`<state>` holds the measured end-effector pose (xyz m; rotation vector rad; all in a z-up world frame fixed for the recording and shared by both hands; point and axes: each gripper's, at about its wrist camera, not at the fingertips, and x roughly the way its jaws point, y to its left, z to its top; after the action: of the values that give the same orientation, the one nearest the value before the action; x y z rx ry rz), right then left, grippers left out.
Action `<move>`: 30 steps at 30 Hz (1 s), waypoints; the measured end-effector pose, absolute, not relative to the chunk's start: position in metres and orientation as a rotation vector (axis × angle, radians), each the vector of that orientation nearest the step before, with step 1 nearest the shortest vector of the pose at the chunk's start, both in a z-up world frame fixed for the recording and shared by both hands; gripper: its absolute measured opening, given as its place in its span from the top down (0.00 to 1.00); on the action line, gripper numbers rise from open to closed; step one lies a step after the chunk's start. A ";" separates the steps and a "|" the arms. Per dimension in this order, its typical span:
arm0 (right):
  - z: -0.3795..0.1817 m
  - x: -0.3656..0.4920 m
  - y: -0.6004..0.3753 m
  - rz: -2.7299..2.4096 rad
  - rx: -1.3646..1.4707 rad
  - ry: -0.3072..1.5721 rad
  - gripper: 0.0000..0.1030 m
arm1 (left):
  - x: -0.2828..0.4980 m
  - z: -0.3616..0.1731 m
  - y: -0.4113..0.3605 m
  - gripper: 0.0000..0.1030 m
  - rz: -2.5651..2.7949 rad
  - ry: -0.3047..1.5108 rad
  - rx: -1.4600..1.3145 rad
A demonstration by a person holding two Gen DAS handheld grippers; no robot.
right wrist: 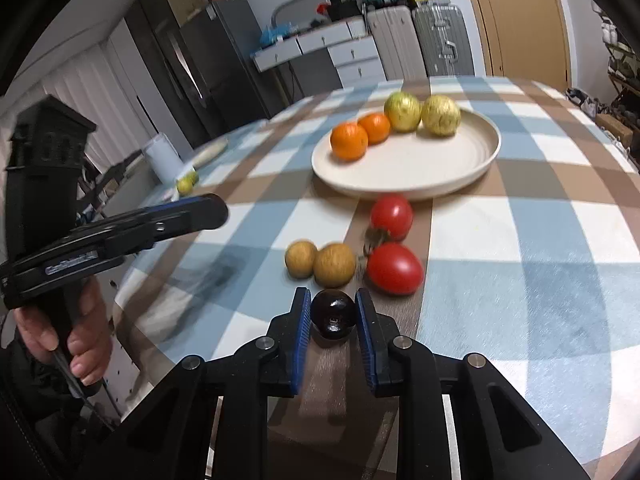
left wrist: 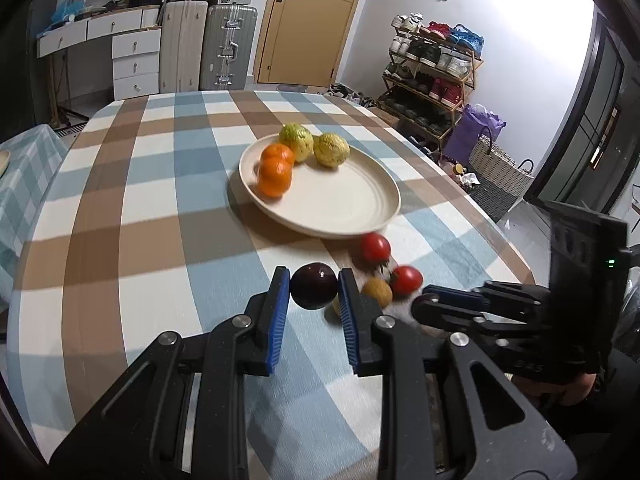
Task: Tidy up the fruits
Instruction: 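Carry both dark plums over the cream plate beside the oranges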
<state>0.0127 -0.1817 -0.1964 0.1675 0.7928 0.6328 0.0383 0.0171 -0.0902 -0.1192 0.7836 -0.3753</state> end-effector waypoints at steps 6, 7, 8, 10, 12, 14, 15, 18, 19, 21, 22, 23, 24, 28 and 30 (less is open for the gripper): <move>-0.174 0.028 -0.201 0.639 0.242 0.728 0.78 | 0.070 -0.082 0.011 0.79 -0.367 0.777 -0.111; -0.170 0.033 -0.204 0.638 0.250 0.718 0.78 | 0.076 -0.081 0.009 0.79 -0.368 0.777 -0.111; -0.168 0.038 -0.207 0.637 0.258 0.710 0.78 | 0.082 -0.081 0.007 0.79 -0.367 0.779 -0.110; -0.163 0.048 -0.213 0.635 0.278 0.697 0.78 | 0.094 -0.082 0.001 0.79 -0.369 0.783 -0.108; -0.160 0.060 -0.218 0.631 0.295 0.694 0.78 | 0.104 -0.084 -0.005 0.79 -0.368 0.791 -0.105; -0.159 0.070 -0.220 0.634 0.313 0.699 0.78 | 0.116 -0.088 -0.008 0.79 -0.365 0.803 -0.107; -0.159 0.075 -0.221 0.636 0.318 0.702 0.78 | 0.121 -0.091 -0.010 0.79 -0.365 0.810 -0.109; -0.159 0.087 -0.217 0.649 0.319 0.712 0.78 | 0.136 -0.101 -0.014 0.79 -0.366 0.837 -0.111; -0.160 0.091 -0.215 0.653 0.322 0.720 0.78 | 0.141 -0.104 -0.015 0.79 -0.368 0.844 -0.110; -0.164 0.100 -0.211 0.666 0.339 0.738 0.78 | 0.149 -0.112 -0.016 0.79 -0.371 0.859 -0.113; -0.166 0.106 -0.209 0.677 0.355 0.752 0.78 | 0.153 -0.115 -0.016 0.79 -0.371 0.866 -0.114; -0.168 0.111 -0.207 0.683 0.362 0.763 0.78 | 0.157 -0.118 -0.016 0.79 -0.366 0.875 -0.115; -0.170 0.116 -0.205 0.687 0.367 0.777 0.78 | 0.161 -0.121 -0.015 0.79 -0.363 0.883 -0.118; -0.179 0.135 -0.193 0.684 0.366 0.834 0.78 | 0.173 -0.129 -0.008 0.79 -0.370 0.892 -0.142; -0.185 0.142 -0.189 0.697 0.389 0.860 0.78 | 0.175 -0.131 -0.004 0.79 -0.396 0.874 -0.164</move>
<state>0.1425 -0.1888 -0.1849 0.3887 0.8602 0.6973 0.1749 -0.0043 -0.1310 -0.1637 0.8737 -0.3960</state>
